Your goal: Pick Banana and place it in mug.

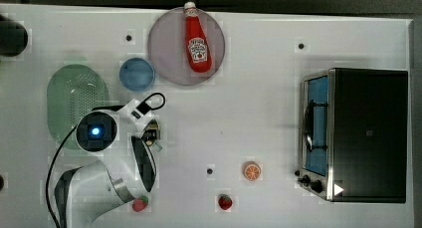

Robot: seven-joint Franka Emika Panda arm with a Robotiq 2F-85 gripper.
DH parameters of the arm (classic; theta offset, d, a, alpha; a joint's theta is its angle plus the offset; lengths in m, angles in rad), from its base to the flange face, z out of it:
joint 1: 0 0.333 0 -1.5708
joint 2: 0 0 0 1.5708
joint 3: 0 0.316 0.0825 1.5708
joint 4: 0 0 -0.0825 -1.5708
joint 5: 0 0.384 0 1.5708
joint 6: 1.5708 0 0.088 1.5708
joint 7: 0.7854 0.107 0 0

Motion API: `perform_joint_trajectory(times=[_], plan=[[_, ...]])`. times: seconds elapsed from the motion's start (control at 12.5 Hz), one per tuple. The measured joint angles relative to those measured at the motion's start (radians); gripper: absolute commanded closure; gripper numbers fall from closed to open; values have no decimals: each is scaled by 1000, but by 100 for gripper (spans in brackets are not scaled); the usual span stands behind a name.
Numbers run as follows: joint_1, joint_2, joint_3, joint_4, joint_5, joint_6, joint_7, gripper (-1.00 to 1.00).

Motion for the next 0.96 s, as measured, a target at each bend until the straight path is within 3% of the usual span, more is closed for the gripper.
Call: perform_joint_trajectory(times=[0.48, 0.8, 0.96], plan=[[-3, -80, -54, 2, 6, -66, 30, -100], [-7, -360, -191, 64, 4, -281, 33, -100], [-1, -487, -293, 150, 10, -383, 33, -100]])
